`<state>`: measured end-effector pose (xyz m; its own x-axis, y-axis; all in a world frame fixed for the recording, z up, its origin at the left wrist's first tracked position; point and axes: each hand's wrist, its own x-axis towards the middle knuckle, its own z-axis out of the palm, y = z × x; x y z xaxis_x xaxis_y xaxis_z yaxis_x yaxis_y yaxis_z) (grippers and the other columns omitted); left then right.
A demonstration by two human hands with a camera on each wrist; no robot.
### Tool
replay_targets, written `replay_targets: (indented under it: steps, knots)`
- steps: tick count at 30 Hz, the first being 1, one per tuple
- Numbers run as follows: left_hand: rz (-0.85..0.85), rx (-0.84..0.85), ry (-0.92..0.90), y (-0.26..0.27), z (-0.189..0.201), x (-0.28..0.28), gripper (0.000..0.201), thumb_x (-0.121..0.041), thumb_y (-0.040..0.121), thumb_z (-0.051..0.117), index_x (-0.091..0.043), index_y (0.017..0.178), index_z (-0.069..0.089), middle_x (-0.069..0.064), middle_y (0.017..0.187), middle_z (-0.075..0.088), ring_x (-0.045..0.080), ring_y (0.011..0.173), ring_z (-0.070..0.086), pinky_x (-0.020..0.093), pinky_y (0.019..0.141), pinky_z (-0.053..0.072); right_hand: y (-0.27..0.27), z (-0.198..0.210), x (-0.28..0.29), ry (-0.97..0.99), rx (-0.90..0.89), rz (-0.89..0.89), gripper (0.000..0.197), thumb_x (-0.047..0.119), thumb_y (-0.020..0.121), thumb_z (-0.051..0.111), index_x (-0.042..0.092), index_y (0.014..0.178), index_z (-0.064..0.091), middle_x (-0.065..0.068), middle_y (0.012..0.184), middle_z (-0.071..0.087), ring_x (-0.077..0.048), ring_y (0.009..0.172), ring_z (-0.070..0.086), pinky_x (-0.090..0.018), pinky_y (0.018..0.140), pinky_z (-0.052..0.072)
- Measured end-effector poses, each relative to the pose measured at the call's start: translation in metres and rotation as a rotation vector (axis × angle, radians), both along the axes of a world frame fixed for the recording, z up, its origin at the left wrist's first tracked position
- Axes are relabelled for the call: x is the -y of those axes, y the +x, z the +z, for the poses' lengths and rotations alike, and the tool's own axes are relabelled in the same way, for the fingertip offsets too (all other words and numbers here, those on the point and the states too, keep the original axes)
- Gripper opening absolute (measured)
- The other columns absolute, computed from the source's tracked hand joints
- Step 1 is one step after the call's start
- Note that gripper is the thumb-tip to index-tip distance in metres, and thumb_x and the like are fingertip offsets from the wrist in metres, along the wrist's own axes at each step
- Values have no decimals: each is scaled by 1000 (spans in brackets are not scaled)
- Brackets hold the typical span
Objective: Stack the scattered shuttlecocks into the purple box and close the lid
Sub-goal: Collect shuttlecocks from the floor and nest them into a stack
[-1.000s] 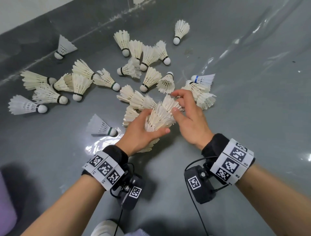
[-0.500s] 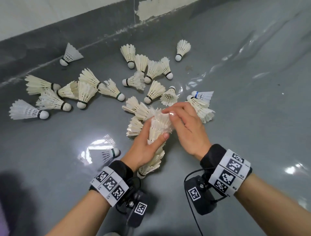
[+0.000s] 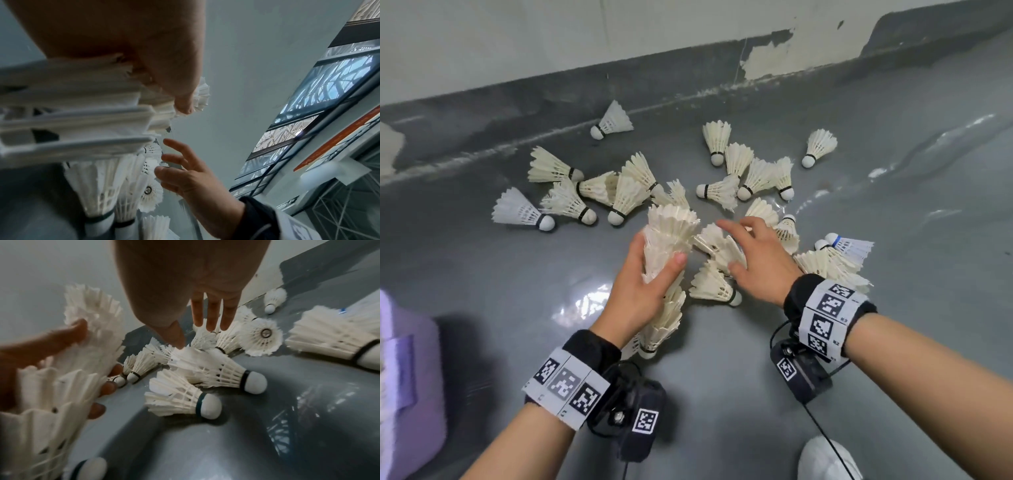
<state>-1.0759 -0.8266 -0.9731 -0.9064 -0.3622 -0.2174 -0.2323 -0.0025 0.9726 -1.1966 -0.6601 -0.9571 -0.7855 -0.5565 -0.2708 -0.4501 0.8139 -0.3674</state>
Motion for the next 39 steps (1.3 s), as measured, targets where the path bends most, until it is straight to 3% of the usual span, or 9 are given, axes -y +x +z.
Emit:
replay_targets:
  steps: [7, 12, 16, 21, 26, 28, 30, 35, 39]
  knots:
    - [91, 68, -99, -6, -1, -1, 49, -50, 82, 61, -47, 125, 38, -35, 105, 58, -15, 98, 56, 2, 76, 41, -27, -23, 27, 268, 84, 194, 109, 2, 65, 60, 48, 144, 0, -13, 155, 0, -39, 139, 14, -44, 104, 37]
    - [131, 66, -136, -15, 0, -4, 51, -50, 84, 61, -42, 129, 38, -30, 114, 58, -12, 103, 56, 10, 85, 43, -28, -29, 30, 318, -2, 192, 111, -1, 63, 62, 48, 142, 1, -10, 143, 8, -36, 126, 21, -42, 87, 49]
    - [97, 101, -151, -8, 0, -2, 51, -52, 85, 60, -44, 130, 37, -27, 113, 59, -10, 101, 57, 15, 83, 43, -19, -40, 36, 216, -14, 177, 93, 0, 69, 63, 39, 140, 16, -12, 134, 20, -35, 120, 25, -42, 92, 47]
    - [162, 149, -195, -17, 9, -40, 52, -53, 84, 62, -44, 130, 38, -27, 114, 59, -8, 103, 57, 19, 86, 43, -29, -38, 1, -48, 129, 117, 73, 2, 70, 69, 27, 128, 33, -13, 123, 34, -32, 117, 36, -39, 98, 43]
    - [138, 140, -176, -21, 6, -45, 49, -46, 86, 62, -41, 129, 42, -27, 113, 61, -8, 103, 58, 22, 91, 45, -50, -5, -10, -431, 200, -195, 74, 8, 64, 81, 26, 121, 37, 2, 105, 49, -16, 91, 51, -13, 57, 35]
    - [95, 145, -179, -21, 1, -52, 50, -47, 85, 63, -41, 130, 42, -25, 114, 61, -5, 104, 58, 24, 93, 46, -58, 12, -15, -657, 216, -367, 77, 15, 61, 86, 25, 120, 38, 8, 102, 56, -8, 86, 56, -8, 63, 44]
    - [62, 153, -185, -22, -3, -60, 52, -49, 83, 64, -44, 129, 40, -26, 115, 60, -5, 107, 57, 25, 95, 45, -61, 27, -18, -864, 187, -466, 77, 18, 59, 87, 22, 118, 38, 11, 102, 58, 2, 86, 58, -16, 77, 50]
    - [15, 125, -202, -29, 0, -70, 58, -47, 83, 63, -39, 135, 37, -24, 121, 57, -7, 111, 54, 22, 97, 42, -54, 44, -17, -1054, 37, -550, 70, 20, 60, 86, 23, 107, 35, 10, 94, 58, 2, 78, 60, -24, 78, 52]
    - [-48, 128, -240, -28, -1, -69, 63, -51, 82, 64, -40, 137, 36, -21, 122, 58, -3, 109, 57, 20, 95, 45, -52, 48, -21, -1182, -36, -585, 68, 16, 63, 86, 16, 105, 33, 11, 87, 56, 7, 69, 59, -17, 71, 50]
